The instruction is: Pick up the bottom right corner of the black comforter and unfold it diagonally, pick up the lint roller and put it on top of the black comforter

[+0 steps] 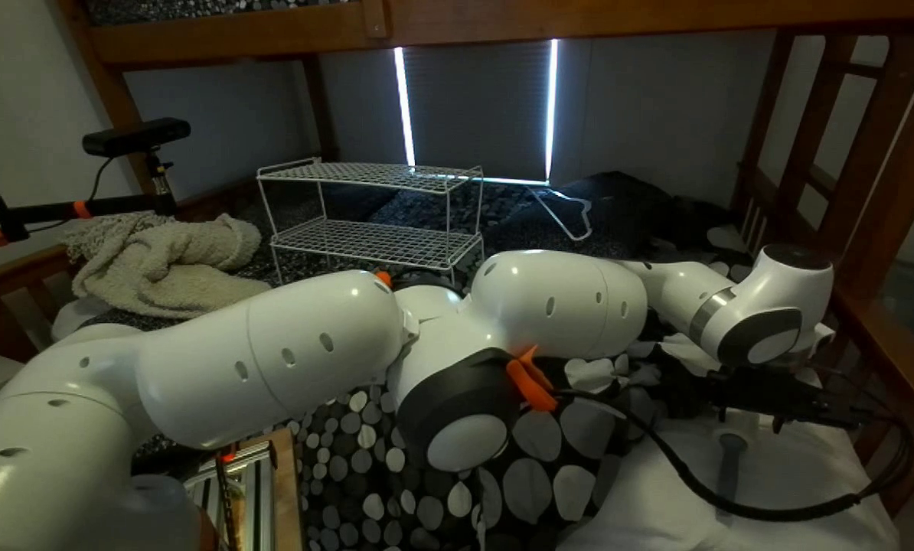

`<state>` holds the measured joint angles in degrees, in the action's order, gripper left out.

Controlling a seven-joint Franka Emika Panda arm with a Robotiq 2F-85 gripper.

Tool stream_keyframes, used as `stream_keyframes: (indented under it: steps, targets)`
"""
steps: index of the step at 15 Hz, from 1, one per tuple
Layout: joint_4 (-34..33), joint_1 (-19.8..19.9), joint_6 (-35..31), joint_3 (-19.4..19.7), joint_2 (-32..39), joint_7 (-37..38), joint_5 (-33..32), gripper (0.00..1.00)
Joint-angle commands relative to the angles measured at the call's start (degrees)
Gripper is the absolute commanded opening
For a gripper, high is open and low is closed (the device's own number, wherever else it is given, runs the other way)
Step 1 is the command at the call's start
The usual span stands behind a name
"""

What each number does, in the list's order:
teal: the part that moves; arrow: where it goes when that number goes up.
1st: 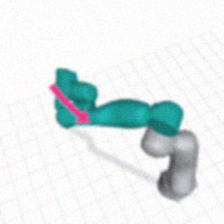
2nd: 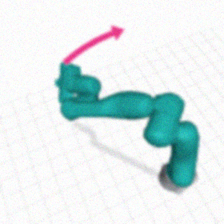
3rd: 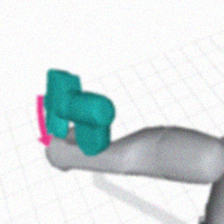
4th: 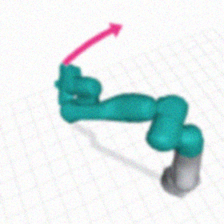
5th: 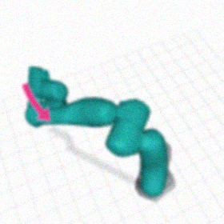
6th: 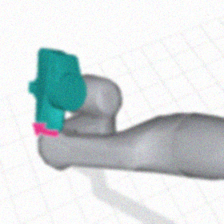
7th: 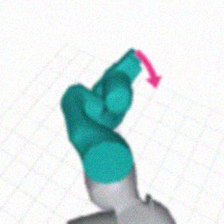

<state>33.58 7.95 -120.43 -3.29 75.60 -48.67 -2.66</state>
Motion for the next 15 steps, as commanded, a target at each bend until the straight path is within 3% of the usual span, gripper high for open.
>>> stream_keyframes:
  steps: [1,2,3,4,5,8,15]
  targets:
    - [-1.6,0.2,-1.9,-0.9,2.0,-1.3,0.5,0.5]
    - [-1.5,0.2,-1.3,-0.9,2.0,-1.3,0.5,0.42]
    - [-1.4,0.1,-0.9,-0.8,1.9,-1.1,0.4,0.72]
    - [-1.4,0.2,-0.5,-1.0,1.9,-1.1,0.6,0.81]
    - [-1.3,0.1,-0.2,-0.8,1.9,-0.7,0.4,0.81]
    - [-1.4,0.1,-0.1,-0.6,2.2,-0.2,0.3,0.99]
    - [-1.5,0.0,1.5,-1.5,2.7,0.0,1.0,1.0]
